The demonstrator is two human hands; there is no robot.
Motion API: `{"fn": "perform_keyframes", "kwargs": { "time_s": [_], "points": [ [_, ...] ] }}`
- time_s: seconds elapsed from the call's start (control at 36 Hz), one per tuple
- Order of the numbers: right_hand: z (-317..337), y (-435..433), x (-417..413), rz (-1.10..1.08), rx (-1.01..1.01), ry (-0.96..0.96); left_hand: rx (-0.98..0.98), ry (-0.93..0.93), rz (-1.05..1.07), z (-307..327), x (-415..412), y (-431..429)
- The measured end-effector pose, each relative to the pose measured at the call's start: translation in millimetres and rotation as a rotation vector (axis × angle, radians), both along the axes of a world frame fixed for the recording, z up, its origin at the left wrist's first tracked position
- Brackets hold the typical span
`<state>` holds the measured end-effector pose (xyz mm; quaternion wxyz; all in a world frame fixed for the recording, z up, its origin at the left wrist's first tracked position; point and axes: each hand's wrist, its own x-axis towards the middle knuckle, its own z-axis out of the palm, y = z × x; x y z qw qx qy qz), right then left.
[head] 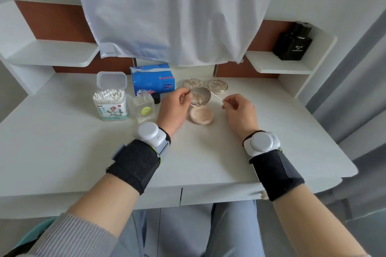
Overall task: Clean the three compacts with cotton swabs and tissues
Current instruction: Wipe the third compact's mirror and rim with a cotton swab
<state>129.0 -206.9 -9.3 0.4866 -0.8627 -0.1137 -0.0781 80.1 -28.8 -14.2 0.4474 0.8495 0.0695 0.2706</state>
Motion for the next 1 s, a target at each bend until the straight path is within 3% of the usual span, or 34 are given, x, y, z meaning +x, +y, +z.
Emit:
{"fn": "perform_keyframes", "kwargs": {
  "time_s": [0.14,0.25,0.67,0.81,1.0],
  "points": [
    [2,-7,5,0.012,-0.052,0.027,0.012,-0.022,0.031,2,-5,2],
    [1,-12,10,0.029,-0.122,0.014,-0.092,-0.004,0.029,5,-3,0],
    [4,-19,29,0.219,-0.276,-0.037,-0.363,0.165,-0.308,21,31,-1],
    [5,-21,32,0.262,-0.325,-0.044,-0.398,0.215,-0.394,21,36,-3],
    [4,-22,37,0.246,-0.336,-0.051,-0.354,0.212,-0.352,18,41,-4]
  ]
}}
